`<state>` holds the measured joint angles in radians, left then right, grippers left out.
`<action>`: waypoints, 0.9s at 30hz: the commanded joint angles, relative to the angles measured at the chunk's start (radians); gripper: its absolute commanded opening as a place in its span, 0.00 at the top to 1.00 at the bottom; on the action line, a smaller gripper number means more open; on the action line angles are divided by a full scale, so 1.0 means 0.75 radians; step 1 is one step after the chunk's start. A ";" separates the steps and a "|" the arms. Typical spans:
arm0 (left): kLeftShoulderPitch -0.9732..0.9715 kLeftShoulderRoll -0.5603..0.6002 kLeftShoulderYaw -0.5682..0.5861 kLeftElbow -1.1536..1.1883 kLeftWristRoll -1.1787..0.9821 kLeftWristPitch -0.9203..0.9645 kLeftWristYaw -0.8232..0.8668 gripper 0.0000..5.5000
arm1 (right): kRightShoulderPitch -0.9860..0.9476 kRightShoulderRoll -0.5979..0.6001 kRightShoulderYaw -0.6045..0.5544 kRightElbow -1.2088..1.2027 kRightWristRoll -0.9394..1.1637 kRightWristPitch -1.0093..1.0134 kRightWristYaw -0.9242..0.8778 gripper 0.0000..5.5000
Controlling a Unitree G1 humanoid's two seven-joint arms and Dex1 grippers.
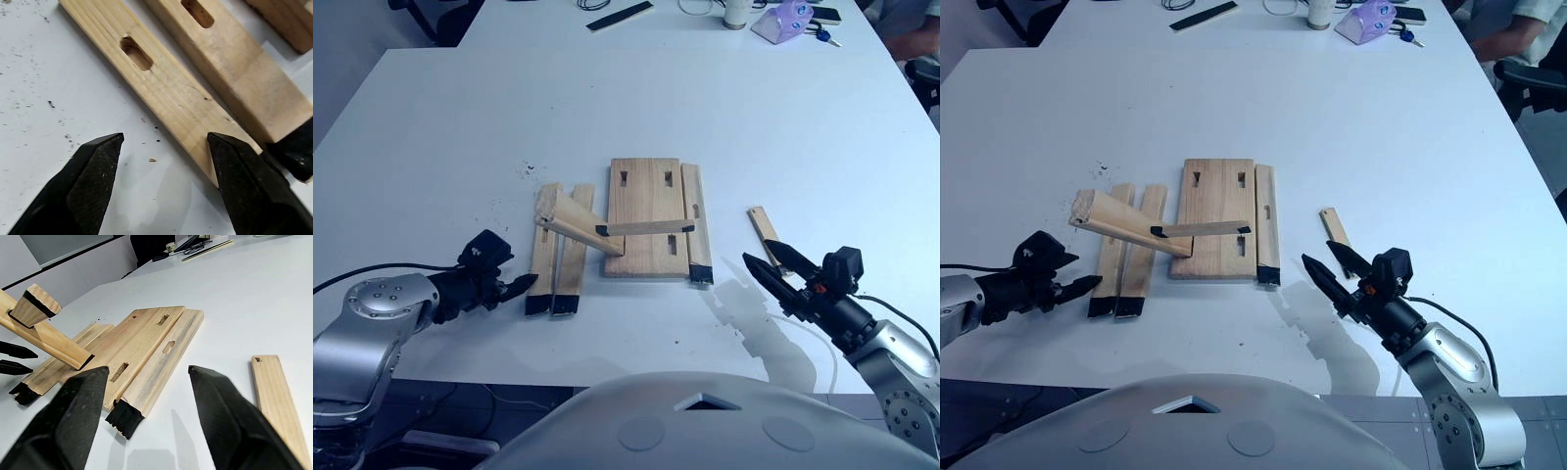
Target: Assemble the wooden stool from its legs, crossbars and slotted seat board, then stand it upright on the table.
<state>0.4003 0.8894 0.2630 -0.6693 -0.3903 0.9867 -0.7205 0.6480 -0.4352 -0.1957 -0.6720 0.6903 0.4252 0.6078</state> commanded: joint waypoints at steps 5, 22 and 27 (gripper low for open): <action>0.026 0.008 -0.074 0.010 -0.043 -0.074 -0.074 0.42 | -0.026 -0.005 0.015 -0.001 -0.013 -0.006 -0.007 0.46; -0.216 0.075 -0.228 0.386 0.029 -0.062 -0.079 0.42 | -0.021 0.015 0.048 0.004 -0.038 -0.023 -0.023 0.46; -0.395 0.034 -0.270 0.483 -0.003 0.000 -0.093 0.42 | -0.061 -0.005 0.048 0.025 -0.036 -0.015 -0.016 0.46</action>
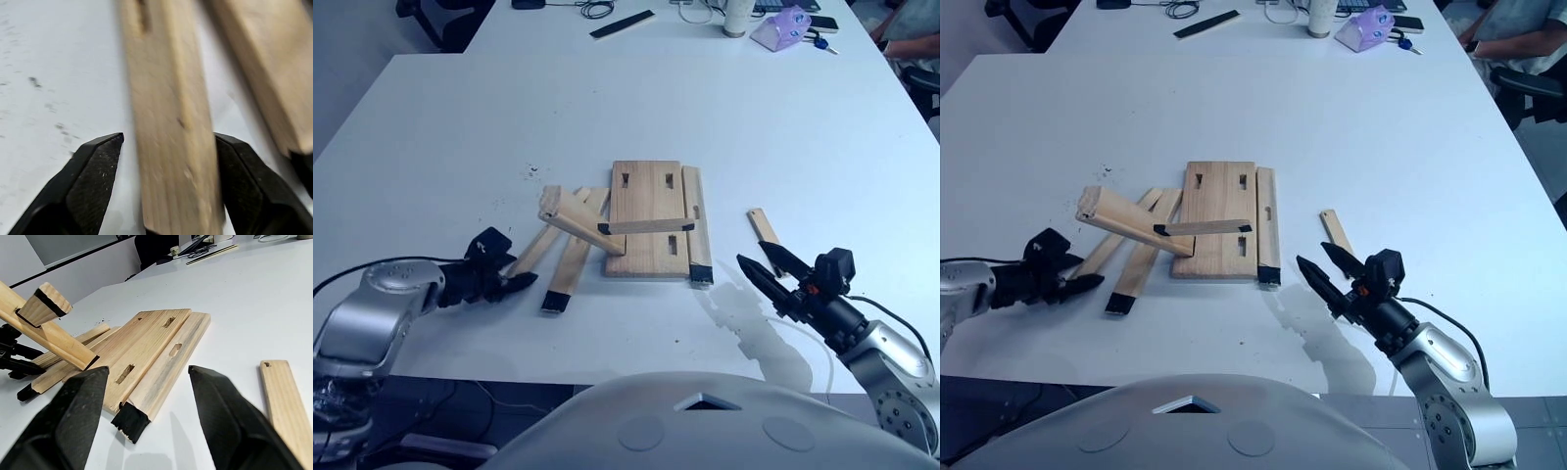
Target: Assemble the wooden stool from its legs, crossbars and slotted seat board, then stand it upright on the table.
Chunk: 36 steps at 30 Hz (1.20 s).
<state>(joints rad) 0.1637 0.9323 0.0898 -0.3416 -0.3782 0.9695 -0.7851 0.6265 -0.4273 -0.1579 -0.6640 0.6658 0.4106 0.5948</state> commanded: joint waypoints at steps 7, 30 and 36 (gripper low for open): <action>-0.076 -0.048 -0.044 0.084 -0.002 -0.070 0.005 0.56 | -0.068 -0.049 -0.018 0.036 -0.003 0.016 0.009 0.46; -1.172 -0.368 0.311 0.102 -0.609 -0.244 -0.006 0.61 | -0.498 -0.268 -0.420 -0.075 0.773 0.143 -0.159 0.46; -1.133 -0.358 0.261 -0.192 -0.817 -0.245 -0.057 0.61 | -0.939 -0.622 -0.468 -0.137 1.371 0.150 -0.322 0.46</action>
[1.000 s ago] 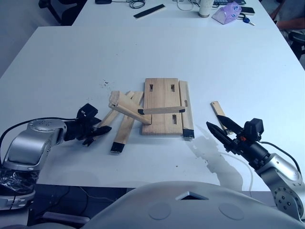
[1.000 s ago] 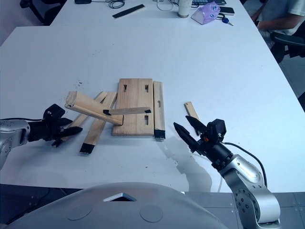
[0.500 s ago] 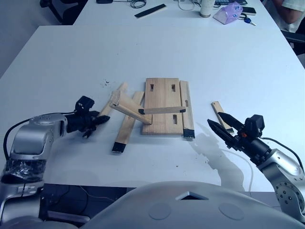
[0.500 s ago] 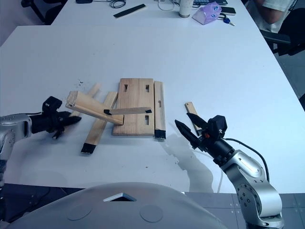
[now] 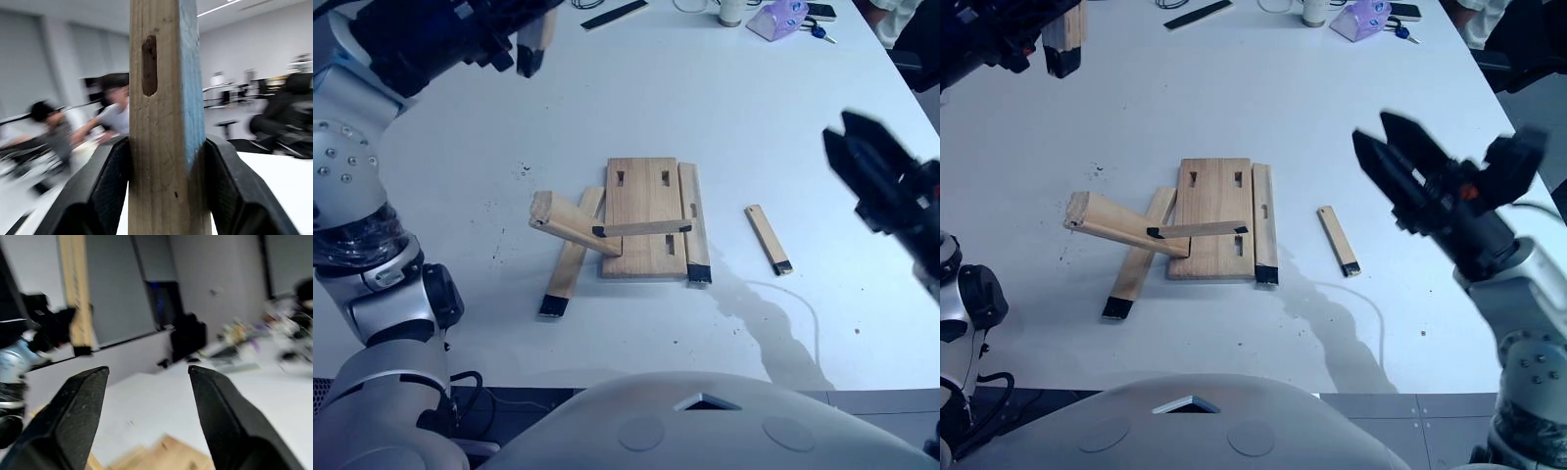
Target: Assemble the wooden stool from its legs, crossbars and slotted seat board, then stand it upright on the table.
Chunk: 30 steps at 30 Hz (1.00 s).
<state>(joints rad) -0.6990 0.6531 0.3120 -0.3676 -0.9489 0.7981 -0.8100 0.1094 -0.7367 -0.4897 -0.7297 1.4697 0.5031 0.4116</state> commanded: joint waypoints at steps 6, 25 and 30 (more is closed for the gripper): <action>0.132 0.016 -0.127 -0.305 0.012 -0.108 -0.021 0.61 | -0.536 -0.332 0.190 -0.018 0.357 0.083 -0.166 0.32; 0.280 0.076 -0.252 -0.317 0.204 -0.336 -0.131 0.61 | -0.862 -0.174 0.504 0.083 0.155 0.201 -0.171 0.32; 0.303 0.080 -0.273 -0.323 0.231 -0.370 -0.146 0.61 | -0.889 -0.145 0.522 0.094 0.143 0.218 -0.174 0.32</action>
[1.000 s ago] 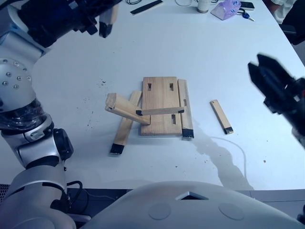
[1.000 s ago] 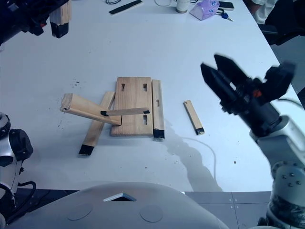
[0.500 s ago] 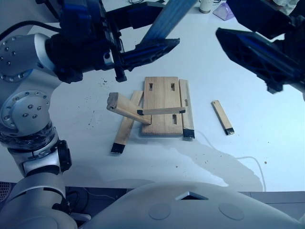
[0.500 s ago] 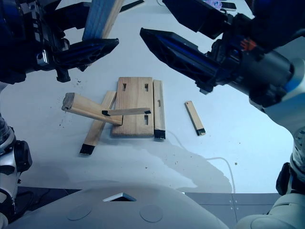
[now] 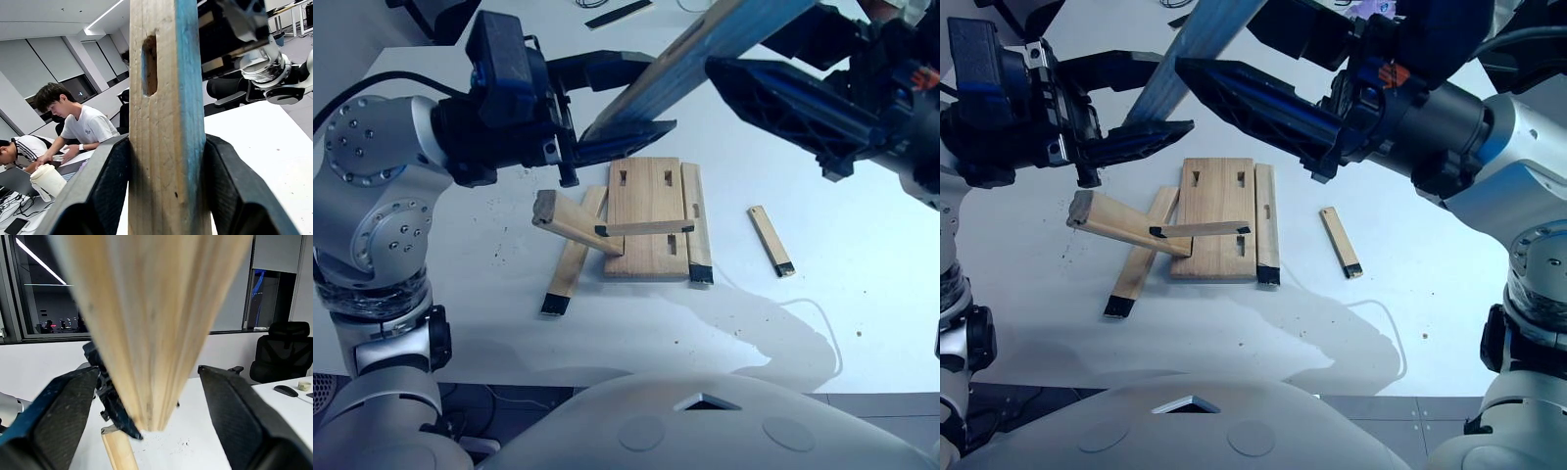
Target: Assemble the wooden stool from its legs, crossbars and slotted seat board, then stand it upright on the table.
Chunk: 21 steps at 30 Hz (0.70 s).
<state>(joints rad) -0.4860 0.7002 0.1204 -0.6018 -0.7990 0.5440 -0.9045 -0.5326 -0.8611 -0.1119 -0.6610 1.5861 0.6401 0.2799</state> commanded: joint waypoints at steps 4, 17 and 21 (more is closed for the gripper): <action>0.031 0.016 -0.027 -0.022 0.037 -0.040 -0.020 0.61 | -0.056 0.042 0.036 0.009 -0.025 0.054 0.013 0.32; 0.026 0.006 -0.027 -0.033 0.042 -0.046 0.001 0.61 | -0.017 0.041 0.029 -0.011 -0.099 0.098 0.105 0.63; 0.013 0.000 -0.030 -0.027 0.039 -0.030 0.018 0.61 | 0.011 0.049 0.033 -0.025 -0.142 0.096 0.116 0.63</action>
<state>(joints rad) -0.4585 0.7006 0.0986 -0.6254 -0.7640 0.5173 -0.9132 -0.5415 -0.8228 -0.0901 -0.6580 1.5020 0.6870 0.3482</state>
